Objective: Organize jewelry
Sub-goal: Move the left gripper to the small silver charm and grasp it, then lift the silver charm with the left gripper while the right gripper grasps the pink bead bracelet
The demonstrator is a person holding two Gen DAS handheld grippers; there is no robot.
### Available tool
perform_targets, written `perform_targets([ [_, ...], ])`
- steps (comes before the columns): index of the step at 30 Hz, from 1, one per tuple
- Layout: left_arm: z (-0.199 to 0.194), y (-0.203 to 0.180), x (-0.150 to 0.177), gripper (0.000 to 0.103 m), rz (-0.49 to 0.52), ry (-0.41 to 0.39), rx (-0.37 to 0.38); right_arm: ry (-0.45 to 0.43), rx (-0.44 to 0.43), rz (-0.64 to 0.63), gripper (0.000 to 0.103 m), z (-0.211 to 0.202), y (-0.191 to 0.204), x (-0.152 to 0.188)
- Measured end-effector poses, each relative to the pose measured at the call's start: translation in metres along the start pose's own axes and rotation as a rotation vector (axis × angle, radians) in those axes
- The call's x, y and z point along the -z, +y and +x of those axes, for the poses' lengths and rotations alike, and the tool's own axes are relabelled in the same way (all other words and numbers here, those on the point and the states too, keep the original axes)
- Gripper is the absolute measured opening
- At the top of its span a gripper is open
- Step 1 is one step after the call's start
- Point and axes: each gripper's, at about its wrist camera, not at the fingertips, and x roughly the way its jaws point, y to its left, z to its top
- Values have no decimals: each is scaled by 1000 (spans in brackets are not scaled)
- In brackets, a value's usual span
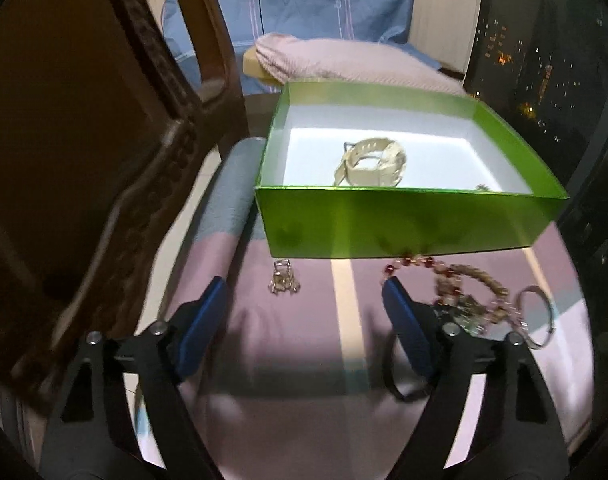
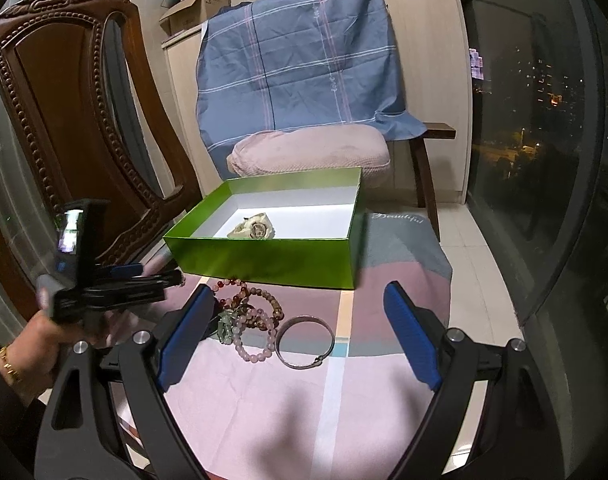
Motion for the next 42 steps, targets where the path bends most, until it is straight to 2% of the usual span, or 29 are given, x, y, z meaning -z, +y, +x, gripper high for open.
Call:
perform_targets([
  [2,13,2,-2,69,-3,22,-13,3,-1,4,85,0,-1,0],
  [9,42,10,-1,57,-28,92,-19,20,-8,-1,85,4,-1,0],
  [12,45,13,-1,49,-35,86,-13,24,-10,-4,85,5,0,0],
  [15,46,14,-1,39,-35,81,-4,26,-9,-4,85,6,0,0],
  [16,45,14,-1,33,-30,76,-3,28,-9,-4,85,6,0,-1],
  [17,45,13,-1,21,-24,71,-1,29,-7,-5,85,6,0,-1],
  [19,45,15,-1,19,-22,64,2,34,-5,-8,85,8,0,-2],
  [20,42,16,-1,14,-22,57,4,36,-6,-9,85,8,0,-2],
  [24,10,17,2,14,-23,8,4,38,-3,-15,85,11,-1,-3],
  [29,-84,6,9,14,22,-182,21,48,1,-50,85,17,1,-1],
  [31,-124,0,18,14,27,-270,55,64,10,-84,85,23,6,3],
  [34,-157,-8,37,14,31,-337,98,100,19,-145,85,34,16,9],
  [38,-159,-23,50,14,49,-329,146,138,28,-228,80,51,31,18],
  [42,-152,-21,49,14,54,-298,159,178,15,-314,62,75,48,20],
])
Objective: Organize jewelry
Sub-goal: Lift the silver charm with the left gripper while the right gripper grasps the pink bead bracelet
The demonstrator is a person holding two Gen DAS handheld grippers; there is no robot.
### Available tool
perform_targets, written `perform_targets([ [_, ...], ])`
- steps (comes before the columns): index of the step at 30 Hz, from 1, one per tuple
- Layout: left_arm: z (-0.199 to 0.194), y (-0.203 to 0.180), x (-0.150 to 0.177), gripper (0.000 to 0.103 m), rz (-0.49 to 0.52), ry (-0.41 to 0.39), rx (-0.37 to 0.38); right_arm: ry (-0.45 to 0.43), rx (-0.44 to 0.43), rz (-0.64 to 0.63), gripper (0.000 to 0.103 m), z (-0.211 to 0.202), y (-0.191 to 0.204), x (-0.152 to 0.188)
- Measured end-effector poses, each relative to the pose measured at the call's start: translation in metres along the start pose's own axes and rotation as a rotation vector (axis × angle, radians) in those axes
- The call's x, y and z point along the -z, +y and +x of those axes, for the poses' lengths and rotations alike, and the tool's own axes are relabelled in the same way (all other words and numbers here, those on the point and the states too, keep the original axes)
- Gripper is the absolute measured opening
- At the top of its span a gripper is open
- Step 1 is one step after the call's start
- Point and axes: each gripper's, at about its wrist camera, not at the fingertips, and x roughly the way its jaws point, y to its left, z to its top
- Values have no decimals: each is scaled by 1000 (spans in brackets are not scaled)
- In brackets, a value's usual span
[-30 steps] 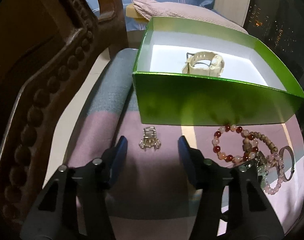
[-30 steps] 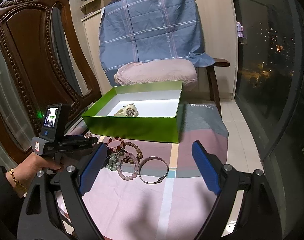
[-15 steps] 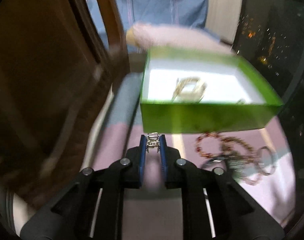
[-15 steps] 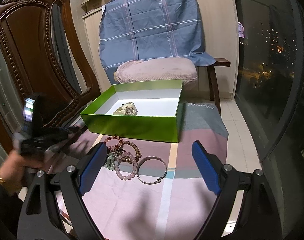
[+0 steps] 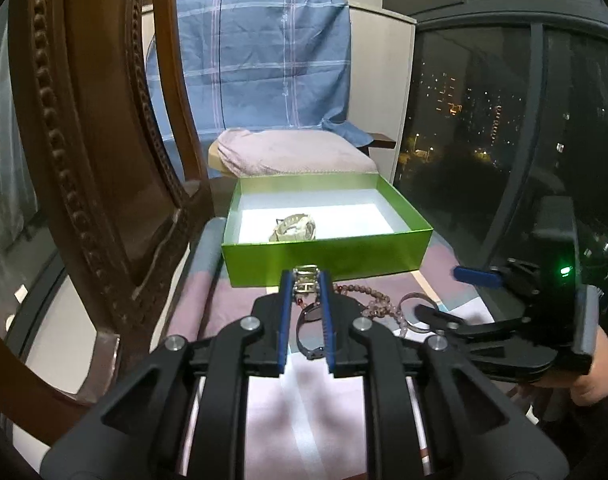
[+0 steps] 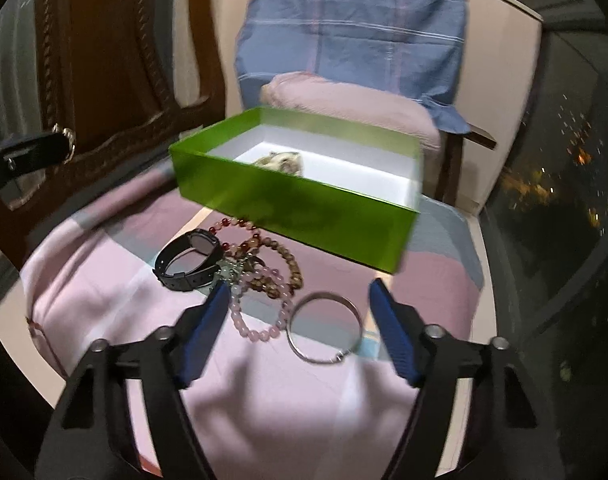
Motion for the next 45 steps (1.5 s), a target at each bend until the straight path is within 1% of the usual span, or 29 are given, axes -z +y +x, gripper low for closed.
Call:
perform_targets([
  [1,0,3,-2,14,-12,2,3,10,-4,-12,59,5,2,-2],
  [3,0,6,-4,14,-24,7,11,46,-19,-27,40,20,2,-5],
  [5,-1,7,-5,14,-22,2,8,96,-48,-7,33,35,-2,-7],
  [9,1,12,-6,14,-24,3,7,136,-84,9,27,50,-2,-8],
  [11,3,14,-4,14,-31,7,2,155,-103,-1,21,55,4,-7],
  [13,3,16,-4,14,-36,12,1,173,-112,-7,21,60,8,-6],
  [16,4,15,-4,14,-35,14,1,205,-103,7,20,71,7,-4],
  [19,4,12,-4,14,-30,18,-1,222,-107,20,13,74,6,-2],
  [20,5,12,-4,14,-30,19,-2,220,-108,21,8,73,7,-2],
  [24,6,12,-5,14,-32,21,-4,172,-146,61,8,52,2,-7],
  [27,6,13,-5,14,-34,20,-5,100,-178,89,8,24,-2,-14],
  [29,6,14,-5,14,-39,22,-2,34,-191,112,8,-2,-6,-17],
  [32,5,15,-5,14,-42,22,5,-72,-194,154,8,-46,-13,-16],
  [35,5,15,-4,14,-43,28,9,-137,-184,191,8,-73,-19,-17],
  [38,8,15,-3,14,-53,39,18,-162,-175,212,8,-82,-24,-18],
  [45,12,12,-2,14,-53,52,17,-147,-159,225,8,-79,-32,-14],
])
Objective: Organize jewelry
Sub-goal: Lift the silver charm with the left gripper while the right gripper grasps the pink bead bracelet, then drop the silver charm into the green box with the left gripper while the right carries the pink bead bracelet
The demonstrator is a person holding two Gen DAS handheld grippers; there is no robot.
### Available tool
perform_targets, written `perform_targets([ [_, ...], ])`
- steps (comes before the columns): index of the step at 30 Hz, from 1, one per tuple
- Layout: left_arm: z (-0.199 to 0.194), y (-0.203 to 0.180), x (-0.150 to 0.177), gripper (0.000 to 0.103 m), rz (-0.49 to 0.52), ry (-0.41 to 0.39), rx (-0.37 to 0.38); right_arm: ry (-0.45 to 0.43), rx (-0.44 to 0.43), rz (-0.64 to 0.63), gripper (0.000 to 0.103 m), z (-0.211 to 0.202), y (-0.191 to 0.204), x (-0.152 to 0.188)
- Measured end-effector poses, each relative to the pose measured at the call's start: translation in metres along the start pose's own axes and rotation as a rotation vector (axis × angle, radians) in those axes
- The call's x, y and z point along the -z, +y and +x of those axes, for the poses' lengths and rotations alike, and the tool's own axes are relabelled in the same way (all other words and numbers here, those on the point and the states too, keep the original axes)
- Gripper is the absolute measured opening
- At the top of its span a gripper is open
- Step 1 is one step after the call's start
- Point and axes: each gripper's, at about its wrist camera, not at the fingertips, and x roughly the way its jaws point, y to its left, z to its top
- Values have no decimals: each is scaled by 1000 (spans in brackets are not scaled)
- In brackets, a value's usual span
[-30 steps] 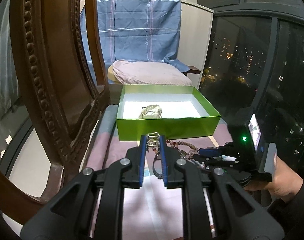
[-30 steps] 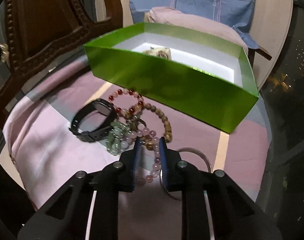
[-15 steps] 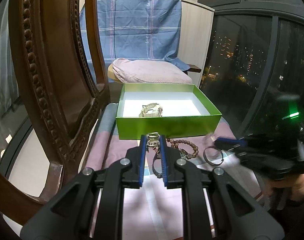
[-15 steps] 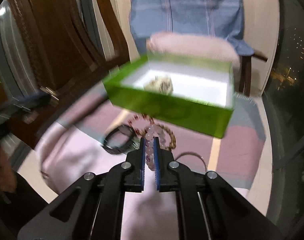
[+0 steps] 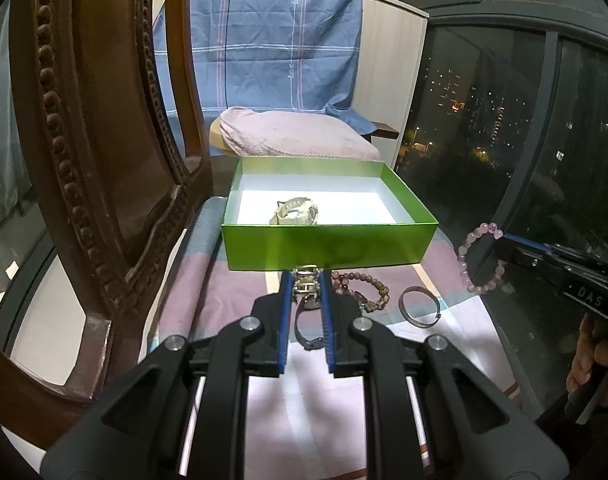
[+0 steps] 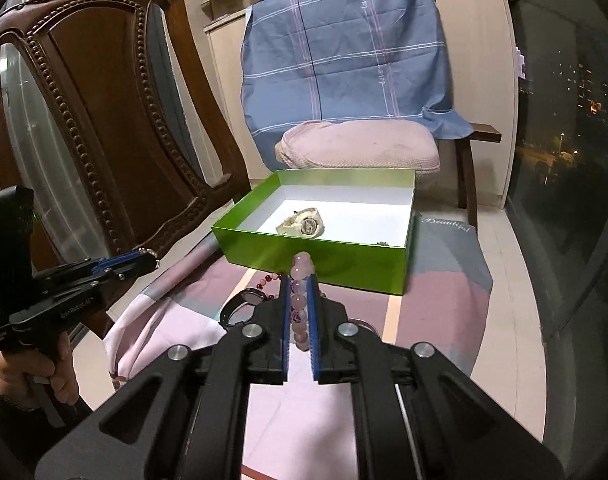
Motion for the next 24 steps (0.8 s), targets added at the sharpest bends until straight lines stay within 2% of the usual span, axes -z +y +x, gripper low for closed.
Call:
perform_targets([
  [24,1,-5,2,14,13,15,-12,19,-4,-7,8,5,1,3],
])
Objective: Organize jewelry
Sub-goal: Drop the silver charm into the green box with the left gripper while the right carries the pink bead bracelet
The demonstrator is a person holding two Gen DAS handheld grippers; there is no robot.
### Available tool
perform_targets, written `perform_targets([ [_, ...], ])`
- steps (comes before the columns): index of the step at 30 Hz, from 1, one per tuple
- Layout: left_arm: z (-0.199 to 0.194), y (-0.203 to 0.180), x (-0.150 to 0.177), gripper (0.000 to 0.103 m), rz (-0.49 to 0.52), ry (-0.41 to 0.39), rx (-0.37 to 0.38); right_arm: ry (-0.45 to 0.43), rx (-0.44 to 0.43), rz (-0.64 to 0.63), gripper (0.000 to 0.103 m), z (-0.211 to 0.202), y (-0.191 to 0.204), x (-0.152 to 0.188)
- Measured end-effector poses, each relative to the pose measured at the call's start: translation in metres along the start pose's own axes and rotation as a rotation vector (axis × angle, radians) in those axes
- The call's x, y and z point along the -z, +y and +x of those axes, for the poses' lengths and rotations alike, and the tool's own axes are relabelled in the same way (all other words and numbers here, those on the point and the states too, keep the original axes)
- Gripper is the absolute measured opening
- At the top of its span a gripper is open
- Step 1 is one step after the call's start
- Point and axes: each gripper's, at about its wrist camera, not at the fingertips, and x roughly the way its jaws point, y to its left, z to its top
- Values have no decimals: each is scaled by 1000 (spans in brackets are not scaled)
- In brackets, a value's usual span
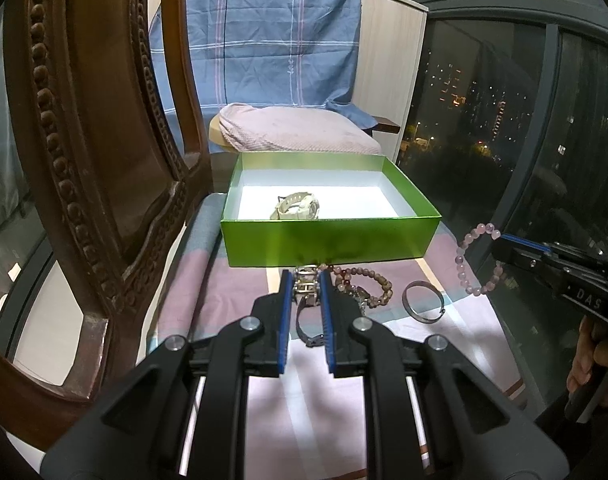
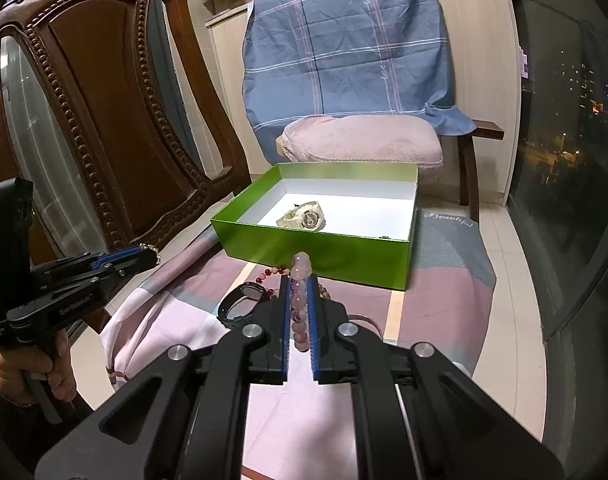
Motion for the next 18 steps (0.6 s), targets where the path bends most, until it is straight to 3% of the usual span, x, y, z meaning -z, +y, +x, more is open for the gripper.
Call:
perform_targets([
  [9,5,5,-16,14,-33,-4,-6,-8,-12,26,8,9,-13,0],
  [18,39,3,-74,14,-9,18,-21,-10,-27,60,8,6,-25,-1],
])
